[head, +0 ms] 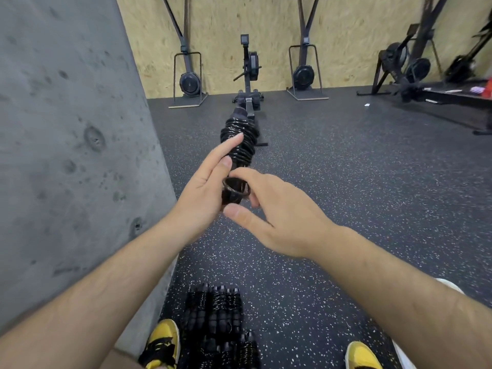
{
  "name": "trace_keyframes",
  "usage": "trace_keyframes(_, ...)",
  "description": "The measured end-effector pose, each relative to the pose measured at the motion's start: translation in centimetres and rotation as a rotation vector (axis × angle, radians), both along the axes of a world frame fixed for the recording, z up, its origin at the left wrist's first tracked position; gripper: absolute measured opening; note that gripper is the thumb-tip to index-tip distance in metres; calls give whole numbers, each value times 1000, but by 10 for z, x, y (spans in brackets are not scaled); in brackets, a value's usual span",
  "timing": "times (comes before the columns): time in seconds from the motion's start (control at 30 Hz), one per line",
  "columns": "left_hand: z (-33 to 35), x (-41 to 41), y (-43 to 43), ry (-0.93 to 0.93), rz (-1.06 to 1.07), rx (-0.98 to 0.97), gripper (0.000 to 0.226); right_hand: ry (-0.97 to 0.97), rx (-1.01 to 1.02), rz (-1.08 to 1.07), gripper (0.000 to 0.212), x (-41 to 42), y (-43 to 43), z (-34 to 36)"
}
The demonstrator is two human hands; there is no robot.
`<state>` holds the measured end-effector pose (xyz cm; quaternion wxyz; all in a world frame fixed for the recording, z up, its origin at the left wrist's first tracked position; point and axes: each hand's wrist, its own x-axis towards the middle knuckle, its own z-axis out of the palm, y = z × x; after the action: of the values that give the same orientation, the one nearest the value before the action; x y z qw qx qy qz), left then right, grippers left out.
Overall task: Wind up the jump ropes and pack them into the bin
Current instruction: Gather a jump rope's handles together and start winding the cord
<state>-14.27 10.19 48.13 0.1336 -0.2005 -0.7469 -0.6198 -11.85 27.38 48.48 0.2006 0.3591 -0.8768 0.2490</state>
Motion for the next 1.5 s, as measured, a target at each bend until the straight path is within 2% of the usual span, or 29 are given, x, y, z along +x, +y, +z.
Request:
trace_keyframes(0.13,4,4,6,-110,-56,120,40,-23,5,84,30,-5,6,7)
trace_keyframes(0.2,6,5,8,-153,-82,158,40,-14,-22,99,28,-5,8,9)
trace_keyframes(0.3,7,4,8,-200,-150,271,37,-3,-140,112,26,-5,12,11)
trace_keyframes(0.37,8,5,8,-235,-203,323,36,-8,-292,132,22,-5,15,14)
trace_keyframes(0.43,9,5,7,-263,-262,357,36,-82,-511,192,18,-4,17,20)
trace_keyframes(0.53,12,6,7,-309,-351,411,35,-226,-765,257,25,-3,21,26)
trace_keyframes(0.63,14,9,8,-337,-362,441,35,-445,-864,262,23,0,25,30)
trace_keyframes(0.7,14,10,10,-347,-365,443,34,-493,-868,255,27,1,27,31)
trace_keyframes(0.9,17,8,10,-351,-370,483,35,-462,-776,96,8,0,33,31)
trace_keyframes(1.03,17,7,10,-348,-361,477,35,-264,-618,-84,6,-2,31,23)
trace_keyframes(1.17,16,10,15,-334,-350,441,34,31,-342,-200,20,-5,31,18)
trace_keyframes(1.27,15,11,17,-322,-335,426,34,180,-171,-252,15,-9,29,17)
trace_keyframes(1.33,15,11,18,-317,-323,433,34,228,-50,-308,25,-8,24,16)
trace_keyframes(1.5,17,10,18,-305,-275,487,33,171,236,-355,67,-2,9,18)
